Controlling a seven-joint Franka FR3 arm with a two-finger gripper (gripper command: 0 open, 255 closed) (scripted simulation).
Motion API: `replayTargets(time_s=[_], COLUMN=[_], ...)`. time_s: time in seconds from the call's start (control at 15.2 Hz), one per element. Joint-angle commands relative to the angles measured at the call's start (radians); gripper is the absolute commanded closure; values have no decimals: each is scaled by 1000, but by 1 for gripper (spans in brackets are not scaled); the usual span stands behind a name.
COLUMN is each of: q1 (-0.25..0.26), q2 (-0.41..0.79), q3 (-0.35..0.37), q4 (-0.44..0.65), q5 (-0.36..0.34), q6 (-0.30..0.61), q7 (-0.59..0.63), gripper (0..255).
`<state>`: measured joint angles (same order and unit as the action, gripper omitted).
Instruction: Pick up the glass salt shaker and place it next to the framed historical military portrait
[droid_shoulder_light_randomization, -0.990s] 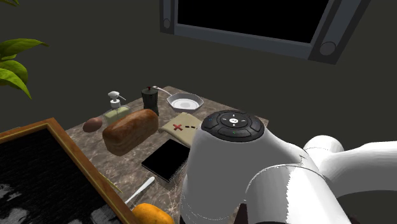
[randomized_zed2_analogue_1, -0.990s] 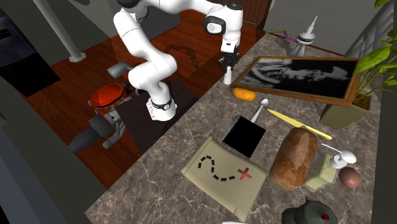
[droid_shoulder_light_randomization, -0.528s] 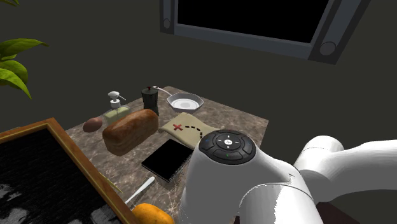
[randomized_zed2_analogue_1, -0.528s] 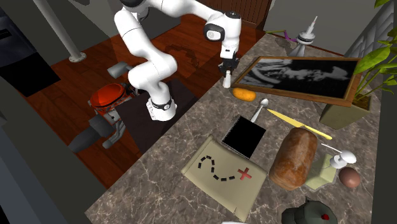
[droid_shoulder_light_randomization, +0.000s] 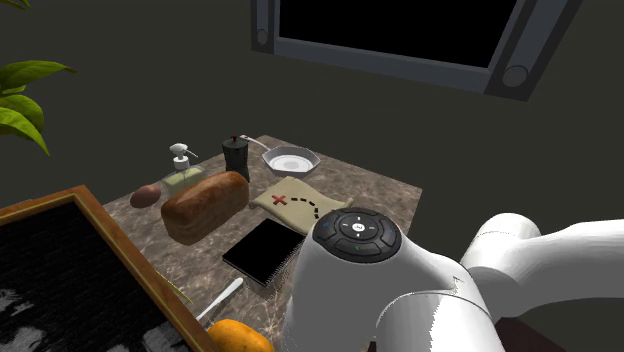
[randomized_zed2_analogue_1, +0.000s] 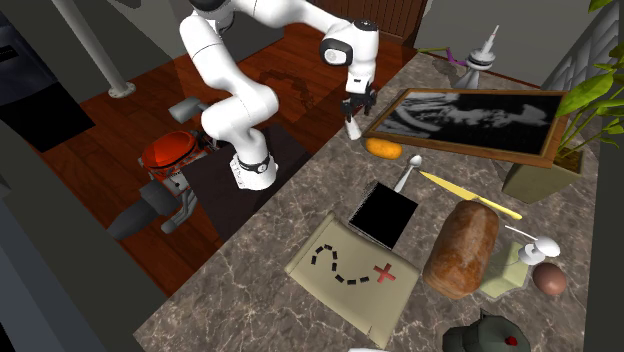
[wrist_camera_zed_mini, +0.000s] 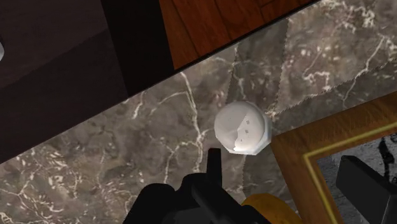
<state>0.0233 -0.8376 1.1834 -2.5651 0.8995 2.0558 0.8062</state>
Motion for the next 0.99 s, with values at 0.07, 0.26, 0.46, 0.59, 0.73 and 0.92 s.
replayTargets(time_s=[0.07, 0.26, 0.46, 0.59, 0.73, 0.92], q1=[0, 13, 40, 40, 40, 40], q2=[0, -14, -48, -48, -48, -48], q3=[1, -36, -128, -128, -128, -128], q4=[-1, 11, 51, 51, 51, 51], q5=[0, -21, -77, -77, -77, -77], q6=[0, -35, -128, -128, -128, -128], q7=[0, 7, 24, 24, 24, 24], gripper=[0, 0, 0, 0, 0, 0])
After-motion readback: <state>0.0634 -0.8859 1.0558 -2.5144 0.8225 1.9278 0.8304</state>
